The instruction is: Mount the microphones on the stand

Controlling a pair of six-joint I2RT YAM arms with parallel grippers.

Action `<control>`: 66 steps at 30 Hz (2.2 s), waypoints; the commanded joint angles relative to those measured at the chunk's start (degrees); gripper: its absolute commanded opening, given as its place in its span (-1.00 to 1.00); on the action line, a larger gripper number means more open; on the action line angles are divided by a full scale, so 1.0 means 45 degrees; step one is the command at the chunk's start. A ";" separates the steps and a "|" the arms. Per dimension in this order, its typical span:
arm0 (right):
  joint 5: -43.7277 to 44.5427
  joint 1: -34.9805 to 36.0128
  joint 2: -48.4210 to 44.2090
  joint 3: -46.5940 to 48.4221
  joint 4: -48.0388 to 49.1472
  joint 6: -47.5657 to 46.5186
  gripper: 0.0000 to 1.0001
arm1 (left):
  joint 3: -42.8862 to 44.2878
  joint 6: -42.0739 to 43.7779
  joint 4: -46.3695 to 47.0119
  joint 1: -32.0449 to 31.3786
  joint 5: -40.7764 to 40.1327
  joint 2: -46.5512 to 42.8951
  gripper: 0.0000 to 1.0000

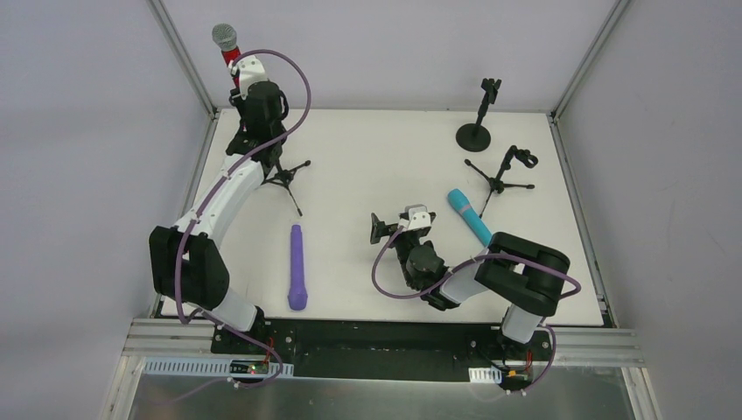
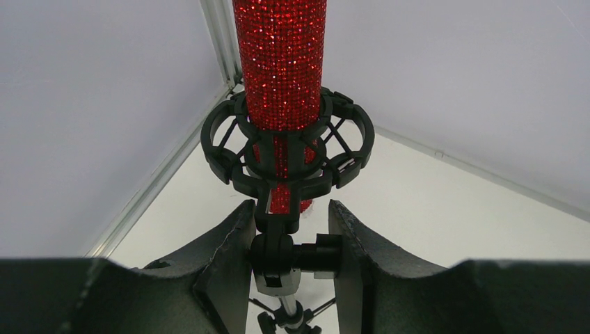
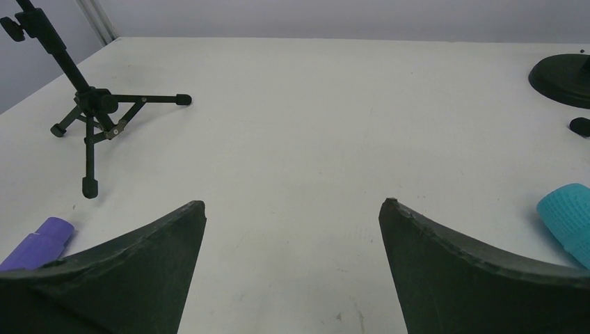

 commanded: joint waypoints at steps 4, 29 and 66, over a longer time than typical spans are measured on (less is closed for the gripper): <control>0.0112 -0.0040 0.0240 0.0411 0.0508 -0.0234 0.98 | 0.0257 -0.0119 0.1273 0.0004 -0.0718 0.0413 -1.00; 0.0155 -0.0037 0.0261 0.0433 0.0511 -0.0252 0.98 | -0.2158 -0.0437 0.1847 -0.0604 -0.0634 -0.0201 -0.70; 0.0063 -0.0040 0.0295 0.0432 0.0517 -0.0173 0.98 | -0.2633 -0.0051 0.0442 -0.1552 0.1237 -0.2899 0.89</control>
